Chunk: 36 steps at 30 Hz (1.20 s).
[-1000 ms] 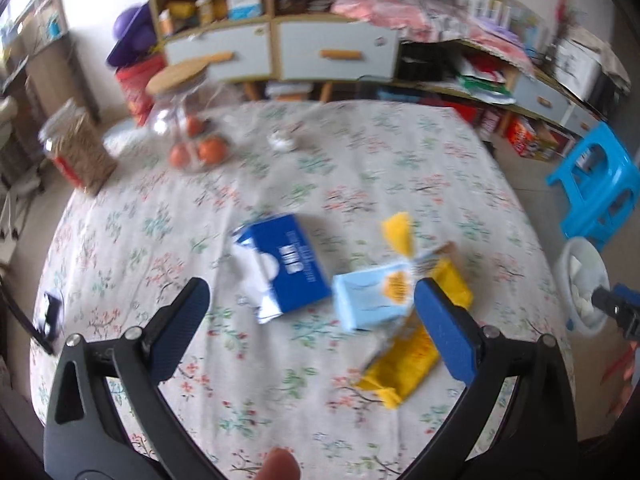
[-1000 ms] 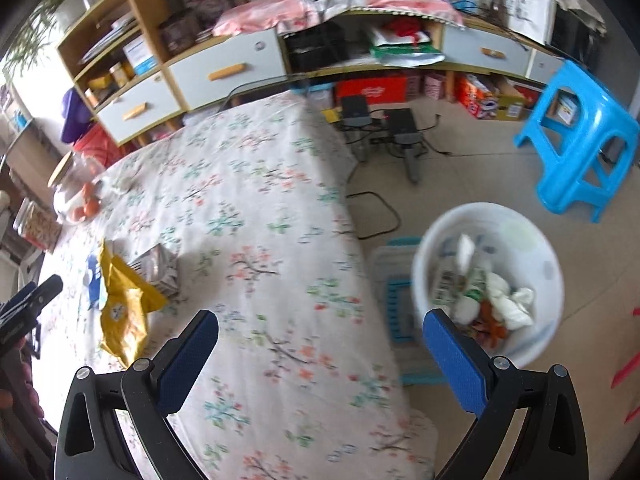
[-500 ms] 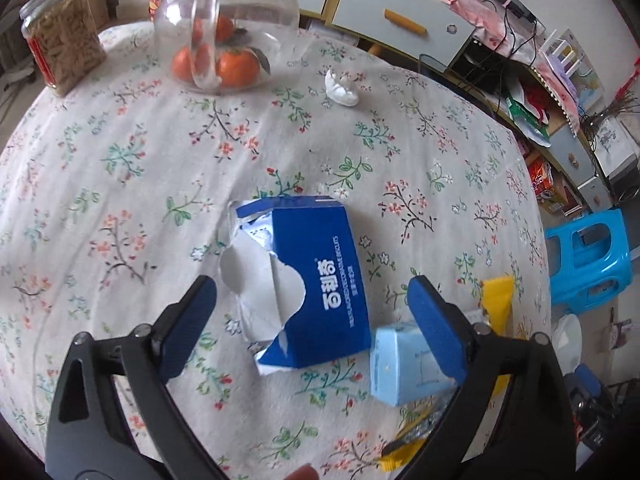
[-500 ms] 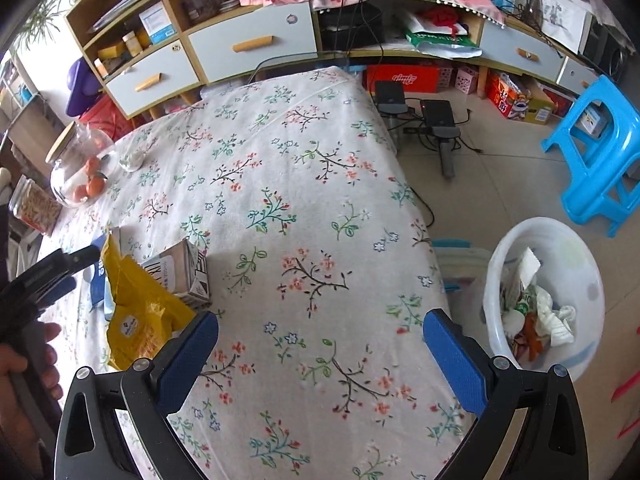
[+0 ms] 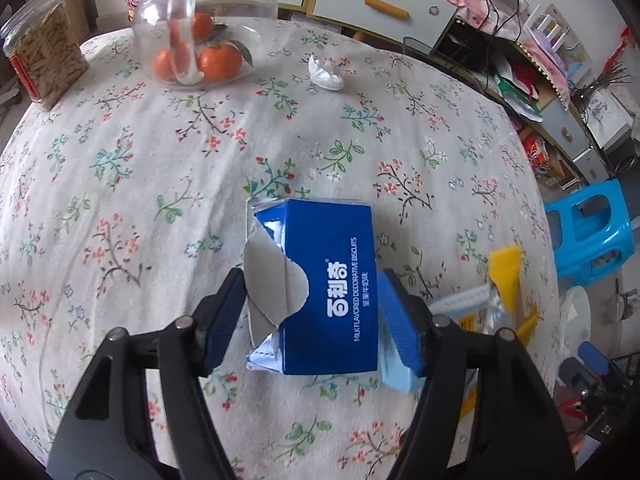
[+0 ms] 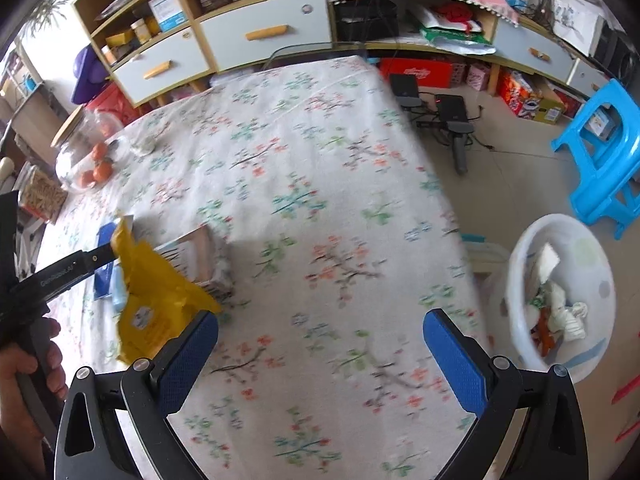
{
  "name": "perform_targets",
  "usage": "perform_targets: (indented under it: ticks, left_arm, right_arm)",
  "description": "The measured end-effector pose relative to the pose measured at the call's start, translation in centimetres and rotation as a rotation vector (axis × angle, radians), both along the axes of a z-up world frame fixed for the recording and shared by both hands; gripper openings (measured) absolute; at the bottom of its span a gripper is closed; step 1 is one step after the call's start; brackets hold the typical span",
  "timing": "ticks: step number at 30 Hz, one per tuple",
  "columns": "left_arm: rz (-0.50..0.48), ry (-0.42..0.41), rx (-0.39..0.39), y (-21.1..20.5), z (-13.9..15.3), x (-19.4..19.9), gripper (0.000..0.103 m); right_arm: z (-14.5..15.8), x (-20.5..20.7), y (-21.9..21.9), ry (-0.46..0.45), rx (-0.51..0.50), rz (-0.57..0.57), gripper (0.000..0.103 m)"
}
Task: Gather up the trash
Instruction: 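Grasp the blue biscuit box with the left gripper, then grasp the yellow waffle bag with the right gripper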
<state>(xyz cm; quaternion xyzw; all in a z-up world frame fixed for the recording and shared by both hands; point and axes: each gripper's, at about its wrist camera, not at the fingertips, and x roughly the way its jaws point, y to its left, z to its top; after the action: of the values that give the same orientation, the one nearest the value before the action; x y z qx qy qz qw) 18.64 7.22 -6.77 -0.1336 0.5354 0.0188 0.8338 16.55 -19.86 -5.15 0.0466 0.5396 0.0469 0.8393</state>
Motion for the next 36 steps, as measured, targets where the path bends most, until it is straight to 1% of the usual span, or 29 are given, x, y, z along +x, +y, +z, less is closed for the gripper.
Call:
perform_targets:
  ticks: [6, 10, 16, 21, 24, 28, 36]
  left_arm:
    - [-0.016, -0.029, 0.026, 2.1, 1.5, -2.4, 0.068]
    - [-0.021, -0.041, 0.04, 3.3, 1.9, -3.5, 0.068]
    - [-0.034, -0.056, 0.054, 4.6, 2.3, -4.8, 0.068]
    - [-0.027, -0.06, 0.069, 5.9, 2.5, -5.7, 0.068]
    - [-0.013, -0.057, 0.068, 6.8, 2.5, -6.6, 0.068]
    - [0.005, -0.055, 0.065, 7.9, 2.6, -7.7, 0.068]
    - [0.024, -0.058, 0.059, 8.9, 2.9, -9.1, 0.068]
  right_arm:
    - [-0.1, -0.8, 3.8, -0.006, 0.025, 0.044, 0.103]
    - [-0.1, -1.0, 5.8, -0.006, 0.048, 0.057, 0.103]
    - [-0.6, -0.7, 8.4, -0.005, 0.081, 0.062, 0.103]
    - [-1.7, -0.1, 10.4, 0.01, 0.111, 0.058, 0.103]
    - [-2.7, 0.1, 11.1, 0.032, 0.102, 0.047, 0.103]
    - [-3.7, 0.1, 11.5, 0.055, 0.061, 0.037, 0.103]
    - [-4.7, -0.2, 10.6, 0.075, -0.03, 0.034, 0.103]
